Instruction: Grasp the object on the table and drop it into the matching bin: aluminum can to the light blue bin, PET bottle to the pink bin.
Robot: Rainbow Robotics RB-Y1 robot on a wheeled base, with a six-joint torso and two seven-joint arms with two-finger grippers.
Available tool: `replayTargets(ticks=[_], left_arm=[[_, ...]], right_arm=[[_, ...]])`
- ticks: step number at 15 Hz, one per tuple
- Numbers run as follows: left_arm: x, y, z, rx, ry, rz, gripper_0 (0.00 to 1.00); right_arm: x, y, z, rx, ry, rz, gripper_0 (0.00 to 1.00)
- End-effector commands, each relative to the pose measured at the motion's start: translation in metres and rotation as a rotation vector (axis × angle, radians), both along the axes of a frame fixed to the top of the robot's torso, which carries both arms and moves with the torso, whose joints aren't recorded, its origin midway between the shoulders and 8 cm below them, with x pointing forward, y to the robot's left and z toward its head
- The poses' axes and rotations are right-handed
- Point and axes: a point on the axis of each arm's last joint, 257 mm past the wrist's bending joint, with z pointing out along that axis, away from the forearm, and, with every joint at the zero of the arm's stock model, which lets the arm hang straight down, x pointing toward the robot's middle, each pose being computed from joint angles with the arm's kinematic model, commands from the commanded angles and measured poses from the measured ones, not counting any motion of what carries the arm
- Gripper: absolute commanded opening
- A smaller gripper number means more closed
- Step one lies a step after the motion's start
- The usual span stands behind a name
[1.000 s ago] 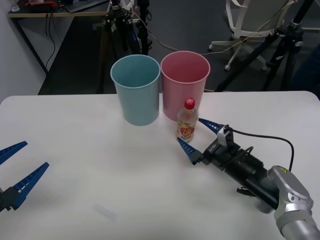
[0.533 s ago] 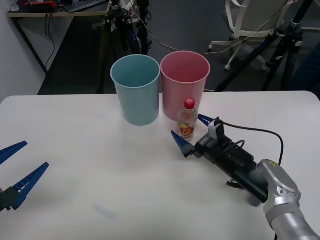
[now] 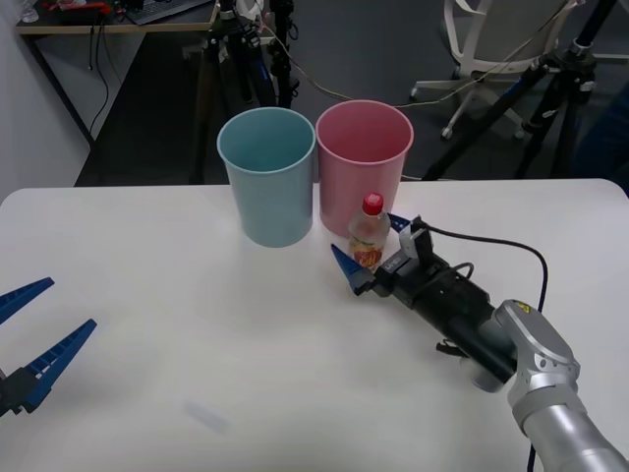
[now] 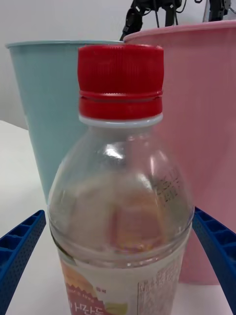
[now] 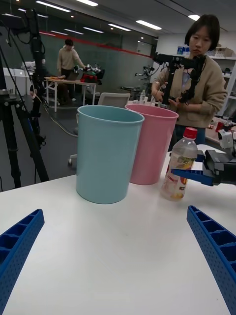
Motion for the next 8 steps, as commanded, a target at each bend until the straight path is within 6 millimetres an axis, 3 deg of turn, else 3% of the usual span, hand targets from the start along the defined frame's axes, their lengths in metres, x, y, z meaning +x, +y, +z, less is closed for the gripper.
replayTargets(ticks=[1,2,3,4,5,8], left_arm=[[0.0,0.0,0.0,0.0,0.0,0.0,1.0],[0.0,0.0,0.0,0.0,0.0,0.0,1.0],[0.0,0.0,0.0,0.0,0.0,0.0,1.0],[0.0,0.0,0.0,0.0,0.0,0.0,1.0],[0.0,0.0,0.0,0.0,0.0,0.0,1.0],[0.0,0.0,0.0,0.0,0.0,0.0,1.0]], right_arm=[[0.0023,0.0012,0.0002,-0.006,0.001,-0.004,0.95],[0.0021,0.0021,0.0,-0.006,0.001,-0.004,0.5],[0.0021,0.0018,0.0,-0.008,0.0,-0.003,0.17],[0.0019,0.0011,-0.0002,-0.008,0.001,-0.004,0.04],[0.002,0.0011,0.0,-0.004,0.003,-0.005,0.01],[0.0025,-0.0019,0.0001,-0.003,0.003,-0.007,0.0]])
